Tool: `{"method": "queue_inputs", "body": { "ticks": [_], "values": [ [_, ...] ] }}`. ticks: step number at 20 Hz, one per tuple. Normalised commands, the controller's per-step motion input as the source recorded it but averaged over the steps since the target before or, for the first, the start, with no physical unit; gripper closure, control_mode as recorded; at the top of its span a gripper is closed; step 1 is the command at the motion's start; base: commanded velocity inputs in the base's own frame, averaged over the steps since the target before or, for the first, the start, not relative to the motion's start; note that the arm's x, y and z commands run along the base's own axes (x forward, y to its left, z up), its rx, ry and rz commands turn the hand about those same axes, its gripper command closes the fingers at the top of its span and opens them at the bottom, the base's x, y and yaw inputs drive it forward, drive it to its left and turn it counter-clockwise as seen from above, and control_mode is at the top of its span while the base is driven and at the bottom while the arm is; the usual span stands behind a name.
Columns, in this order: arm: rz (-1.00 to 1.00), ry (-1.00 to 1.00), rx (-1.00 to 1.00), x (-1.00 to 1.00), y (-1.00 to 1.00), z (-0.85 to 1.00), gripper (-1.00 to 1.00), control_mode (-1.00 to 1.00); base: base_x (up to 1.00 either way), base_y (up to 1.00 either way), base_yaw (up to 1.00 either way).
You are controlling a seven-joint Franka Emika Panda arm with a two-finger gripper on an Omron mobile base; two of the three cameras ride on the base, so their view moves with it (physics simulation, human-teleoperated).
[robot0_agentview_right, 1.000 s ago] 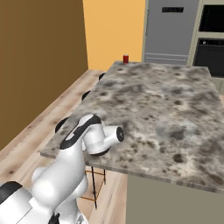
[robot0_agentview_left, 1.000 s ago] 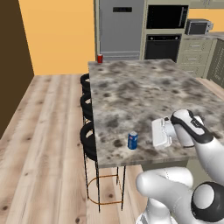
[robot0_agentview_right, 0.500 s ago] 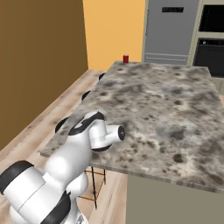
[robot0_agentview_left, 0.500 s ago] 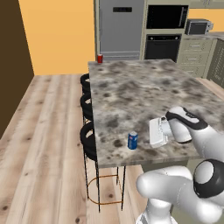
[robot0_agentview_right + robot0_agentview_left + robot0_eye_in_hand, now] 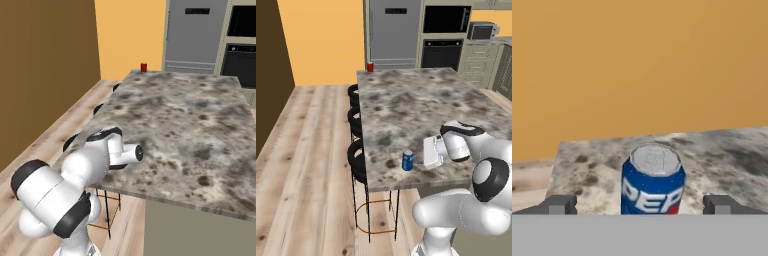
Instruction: Four empty soda cans are scattered around the kitchen. Gather all the cans and cluster them next to the stove for recycling.
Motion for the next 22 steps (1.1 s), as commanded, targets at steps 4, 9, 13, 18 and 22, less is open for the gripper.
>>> {"method": "queue_inputs", "body": {
  "ticks": [4,9,13,18,22],
  "values": [
    [0.00,0.00,0.00,0.22,0.00,-0.20,-1.00,-1.00,0.00,0.00,0.00],
    [0.00,0.02,0.00,0.04,0.01,-0.10,-1.00,-1.00,0.00,0.00,0.00],
    [0.00,0.04,0.00,0.00,0.07,-0.03,-1.00,-1.00,0.00,0.00,0.00],
    [0.00,0.04,0.00,-0.01,0.18,0.00,-1.00,-1.00,0.00,0.00,0.00],
    [0.00,0.04,0.00,-0.02,0.21,0.00,-1.00,-1.00,0.00,0.00,0.00]
  ]
}}
